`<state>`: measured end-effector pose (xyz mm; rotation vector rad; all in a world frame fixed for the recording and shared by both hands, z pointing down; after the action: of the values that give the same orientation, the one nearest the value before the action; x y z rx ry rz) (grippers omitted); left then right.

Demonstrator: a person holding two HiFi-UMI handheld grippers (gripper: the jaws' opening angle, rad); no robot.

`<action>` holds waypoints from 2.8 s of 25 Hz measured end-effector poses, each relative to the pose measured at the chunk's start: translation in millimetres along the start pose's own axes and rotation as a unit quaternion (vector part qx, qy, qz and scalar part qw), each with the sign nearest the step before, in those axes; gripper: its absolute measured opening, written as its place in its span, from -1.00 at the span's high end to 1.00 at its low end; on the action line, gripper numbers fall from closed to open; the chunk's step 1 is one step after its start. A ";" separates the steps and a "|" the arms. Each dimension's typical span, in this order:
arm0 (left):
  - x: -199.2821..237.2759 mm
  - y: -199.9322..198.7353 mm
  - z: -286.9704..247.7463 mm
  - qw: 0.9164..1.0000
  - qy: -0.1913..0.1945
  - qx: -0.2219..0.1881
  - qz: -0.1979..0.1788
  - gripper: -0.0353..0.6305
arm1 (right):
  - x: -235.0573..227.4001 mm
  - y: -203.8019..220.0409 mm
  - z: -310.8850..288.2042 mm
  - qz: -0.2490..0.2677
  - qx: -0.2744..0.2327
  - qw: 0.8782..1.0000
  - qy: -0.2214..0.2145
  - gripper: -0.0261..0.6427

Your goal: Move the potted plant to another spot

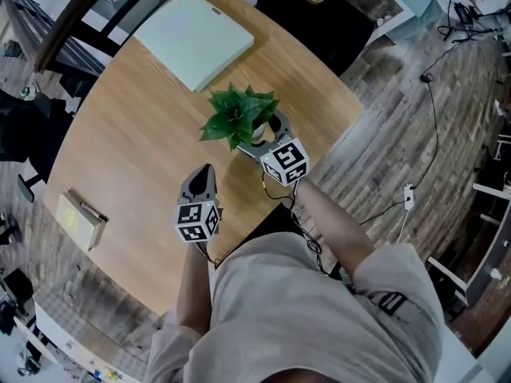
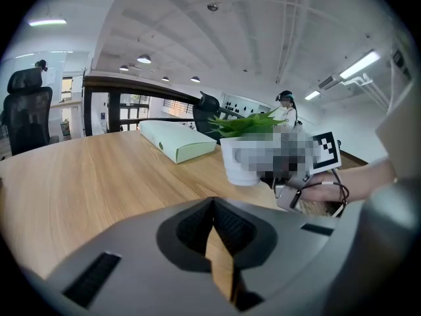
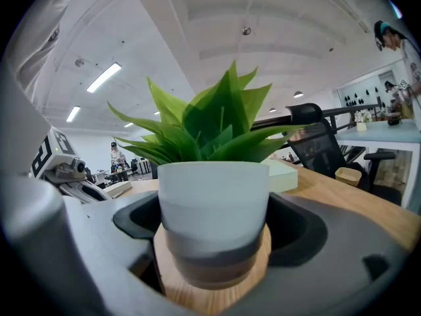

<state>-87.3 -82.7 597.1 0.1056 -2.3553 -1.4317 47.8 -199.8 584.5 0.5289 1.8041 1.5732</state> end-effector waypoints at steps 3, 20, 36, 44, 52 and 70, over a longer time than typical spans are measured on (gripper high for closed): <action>3.6 -0.5 -5.0 1.000 -0.008 0.001 0.006 0.86 | -3.5 3.6 -9.3 0.000 0.006 1.000 -0.007 -0.54; 23.1 -3.7 -17.1 0.999 -0.046 0.005 0.025 0.86 | -31.4 19.8 -49.3 0.014 0.039 0.999 -0.021 -0.54; 27.3 5.0 -15.6 0.997 -0.069 0.006 0.038 0.86 | -36.6 44.8 -57.6 0.020 0.064 0.997 -0.039 -0.55; 22.0 -0.2 -15.2 0.998 -0.063 0.006 0.030 0.86 | -33.6 46.1 -52.7 0.034 0.067 0.996 -0.042 -0.55; 17.3 4.3 -10.6 0.998 -0.053 0.008 0.026 0.86 | -33.6 51.9 -40.6 0.042 0.067 0.996 -0.034 -0.56; 15.5 8.4 -2.3 0.998 -0.045 0.002 0.034 0.86 | -25.4 85.6 -17.3 0.052 0.144 0.988 -0.036 -0.57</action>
<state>-99.7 -84.6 609.7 -0.0378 -2.4094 -1.4285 42.0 -213.3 674.3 0.8146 1.9884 1.3466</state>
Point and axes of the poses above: the fingertips, and each gripper's own axes: z backward along the fingers, x to its left, y out of its underside, the point moved 3 cm from there along z, backward along the fingers, and after that the axes turned 13 degrees about -x, right-handed, at the moved point
